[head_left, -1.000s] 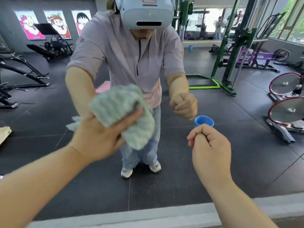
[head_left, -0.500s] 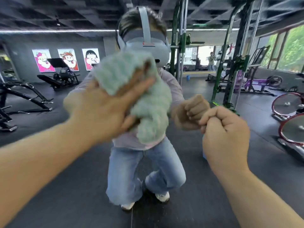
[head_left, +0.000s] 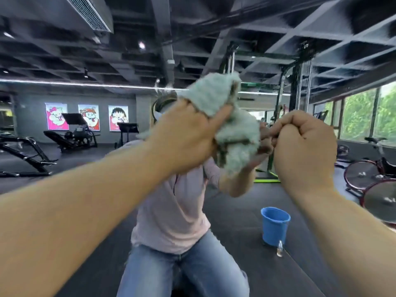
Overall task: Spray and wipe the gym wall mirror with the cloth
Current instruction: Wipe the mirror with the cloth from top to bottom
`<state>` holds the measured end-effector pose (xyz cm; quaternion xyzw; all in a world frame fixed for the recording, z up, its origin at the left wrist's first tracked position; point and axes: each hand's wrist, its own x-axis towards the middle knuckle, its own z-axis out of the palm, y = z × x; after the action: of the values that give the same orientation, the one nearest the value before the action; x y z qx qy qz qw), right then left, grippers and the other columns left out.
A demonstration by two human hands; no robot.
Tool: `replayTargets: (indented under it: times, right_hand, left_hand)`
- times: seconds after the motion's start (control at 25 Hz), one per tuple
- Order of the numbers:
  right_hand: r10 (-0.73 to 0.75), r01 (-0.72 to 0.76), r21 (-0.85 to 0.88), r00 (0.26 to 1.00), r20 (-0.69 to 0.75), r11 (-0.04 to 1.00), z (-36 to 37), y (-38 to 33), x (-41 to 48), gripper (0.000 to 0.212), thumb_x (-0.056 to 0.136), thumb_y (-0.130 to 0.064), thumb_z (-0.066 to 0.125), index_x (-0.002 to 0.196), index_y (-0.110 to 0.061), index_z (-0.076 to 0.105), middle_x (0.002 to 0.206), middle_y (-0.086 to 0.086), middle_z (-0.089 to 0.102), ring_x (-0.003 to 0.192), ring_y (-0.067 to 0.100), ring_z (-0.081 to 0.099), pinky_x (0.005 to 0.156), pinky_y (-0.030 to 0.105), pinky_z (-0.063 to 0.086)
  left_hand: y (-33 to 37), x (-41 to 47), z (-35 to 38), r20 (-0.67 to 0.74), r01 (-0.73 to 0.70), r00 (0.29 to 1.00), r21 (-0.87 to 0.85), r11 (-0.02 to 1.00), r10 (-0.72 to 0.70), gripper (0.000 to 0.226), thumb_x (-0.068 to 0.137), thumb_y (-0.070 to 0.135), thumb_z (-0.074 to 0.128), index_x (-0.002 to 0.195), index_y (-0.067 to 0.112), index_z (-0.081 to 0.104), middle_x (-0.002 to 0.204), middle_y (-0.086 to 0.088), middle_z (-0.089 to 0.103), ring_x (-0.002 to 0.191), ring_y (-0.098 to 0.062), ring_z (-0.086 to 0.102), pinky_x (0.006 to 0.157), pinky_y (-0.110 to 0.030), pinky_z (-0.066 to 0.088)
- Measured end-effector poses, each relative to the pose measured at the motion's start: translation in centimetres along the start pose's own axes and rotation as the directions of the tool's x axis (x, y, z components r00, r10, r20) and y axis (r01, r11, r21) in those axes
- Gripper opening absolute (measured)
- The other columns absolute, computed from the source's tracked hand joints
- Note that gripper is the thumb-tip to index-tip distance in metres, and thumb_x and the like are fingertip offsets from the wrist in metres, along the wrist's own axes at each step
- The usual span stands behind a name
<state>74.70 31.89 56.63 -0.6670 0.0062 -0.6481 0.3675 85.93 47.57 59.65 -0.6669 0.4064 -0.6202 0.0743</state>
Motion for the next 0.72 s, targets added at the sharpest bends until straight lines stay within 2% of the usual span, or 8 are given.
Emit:
replayTargets:
  times: [0.08,0.2,0.32,0.4,0.44,0.52,0.6,0.72]
  right_hand:
    - [-0.067,0.067,0.001,0.998,-0.017,0.998,-0.8,-0.6,0.7,0.026,0.07,-0.002,0.039,0.056,-0.017,0.054,0.049,-0.018,0.055,0.049,0.002,0.047,0.049,0.012,0.031]
    - [-0.099,0.099,0.002,0.995,-0.015,0.995,-1.0,-1.5,1.9,0.027,0.069,-0.002,0.039,0.055,-0.018,0.054,0.047,-0.017,0.054,0.049,0.003,0.046,0.05,0.015,0.031]
    - [-0.085,0.084,-0.019,0.996,-0.024,0.996,0.0,-2.0,2.4,0.028,0.071,-0.004,0.041,0.053,-0.023,0.051,0.047,-0.012,0.05,0.049,0.003,0.043,0.049,0.018,0.029]
    - [-0.102,0.102,-0.037,0.995,-0.016,0.994,0.8,-2.6,2.7,0.028,0.073,-0.005,0.042,0.053,-0.023,0.05,0.049,-0.01,0.047,0.048,0.006,0.039,0.046,0.02,0.027]
    - [-0.108,0.108,-0.025,0.994,0.002,0.994,1.0,-3.0,2.8,0.031,0.075,-0.002,0.043,0.053,-0.023,0.051,0.049,-0.01,0.047,0.046,0.006,0.039,0.044,0.019,0.026]
    - [-0.127,0.127,-0.002,0.991,0.042,0.992,1.0,-3.9,3.1,0.035,0.075,0.003,0.043,0.053,-0.023,0.054,0.046,-0.012,0.049,0.044,0.005,0.04,0.043,0.016,0.026]
    - [-0.168,0.17,-0.017,0.983,0.074,0.985,0.2,-4.3,3.6,0.035,0.073,0.005,0.043,0.053,-0.021,0.054,0.045,-0.017,0.05,0.046,0.003,0.043,0.045,0.014,0.027]
    - [-0.199,0.204,-0.066,0.977,0.077,0.977,-1.1,-3.8,4.6,0.03,0.072,0.004,0.041,0.055,-0.016,0.055,0.044,-0.018,0.05,0.046,0.001,0.045,0.045,0.011,0.027]
  left_hand:
    - [-3.7,3.5,-1.1,-0.024,0.187,0.982,0.174,0.967,-0.186,0.057,0.086,0.018,0.042,0.138,-0.005,0.037,0.124,-0.03,0.055,0.107,-0.043,0.056,0.089,-0.048,0.045]
    - [-3.3,7.0,-1.5,-0.061,0.35,0.936,0.068,0.934,-0.346,0.049,0.086,0.012,0.045,0.132,-0.003,0.037,0.136,-0.028,0.041,0.122,-0.043,0.044,0.095,-0.05,0.046]
    - [0.4,5.6,-0.3,-0.072,0.14,0.986,-0.138,0.98,-0.151,0.053,0.087,0.021,0.045,0.137,0.003,0.048,0.133,-0.026,0.053,0.12,-0.041,0.051,0.101,-0.048,0.039]
    - [0.2,4.0,0.0,-0.056,0.018,0.998,-0.068,0.998,-0.022,0.06,0.09,0.034,0.04,0.144,0.008,0.043,0.126,-0.023,0.06,0.114,-0.04,0.057,0.098,-0.045,0.039]
    - [-0.7,3.8,-0.2,-0.04,0.017,0.999,-0.027,0.999,-0.018,0.064,0.092,0.04,0.033,0.147,0.009,0.037,0.132,-0.023,0.057,0.12,-0.04,0.054,0.101,-0.046,0.038]
    - [-2.5,3.4,-1.0,-0.038,0.149,0.988,0.004,0.989,-0.149,0.074,0.09,0.05,0.021,0.151,0.009,0.026,0.147,-0.024,0.04,0.133,-0.042,0.041,0.106,-0.05,0.032]
    - [-3.6,3.1,-1.4,-0.045,0.34,0.94,0.014,0.94,-0.339,0.081,0.088,0.055,0.017,0.153,0.007,0.015,0.158,-0.023,0.016,0.143,-0.04,0.022,0.114,-0.051,0.02]
    - [-3.9,3.1,-1.4,-0.051,0.428,0.903,0.001,0.904,-0.427,0.083,0.089,0.056,0.015,0.153,0.004,0.005,0.159,-0.023,0.002,0.148,-0.035,0.003,0.12,-0.046,0.003]
